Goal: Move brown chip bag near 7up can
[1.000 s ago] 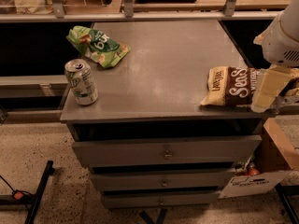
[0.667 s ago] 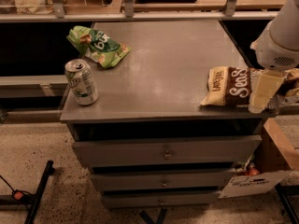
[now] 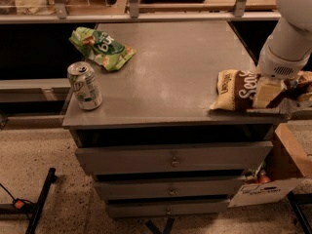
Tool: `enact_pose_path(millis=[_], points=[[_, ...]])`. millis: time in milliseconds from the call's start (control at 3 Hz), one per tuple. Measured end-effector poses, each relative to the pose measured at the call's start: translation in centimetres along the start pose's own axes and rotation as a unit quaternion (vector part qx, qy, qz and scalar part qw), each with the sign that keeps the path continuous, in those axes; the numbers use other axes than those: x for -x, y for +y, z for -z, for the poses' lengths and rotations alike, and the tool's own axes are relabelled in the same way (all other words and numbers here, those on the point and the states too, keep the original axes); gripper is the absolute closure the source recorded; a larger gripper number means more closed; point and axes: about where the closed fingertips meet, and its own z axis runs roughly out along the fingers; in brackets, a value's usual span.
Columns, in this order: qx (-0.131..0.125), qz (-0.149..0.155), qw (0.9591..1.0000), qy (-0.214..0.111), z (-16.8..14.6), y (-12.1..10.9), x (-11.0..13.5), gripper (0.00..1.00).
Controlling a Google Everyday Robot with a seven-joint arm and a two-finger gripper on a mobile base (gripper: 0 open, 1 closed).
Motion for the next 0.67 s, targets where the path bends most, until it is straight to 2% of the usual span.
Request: enact_pose_path(millis=[333,667], points=[[0.01,0.005,0.9999,-0.002,-0.78,-0.07,0.36,0.63],[0.017,0.01,0.9996,-0.018,-0.52,-0.1,0.85,0.86]])
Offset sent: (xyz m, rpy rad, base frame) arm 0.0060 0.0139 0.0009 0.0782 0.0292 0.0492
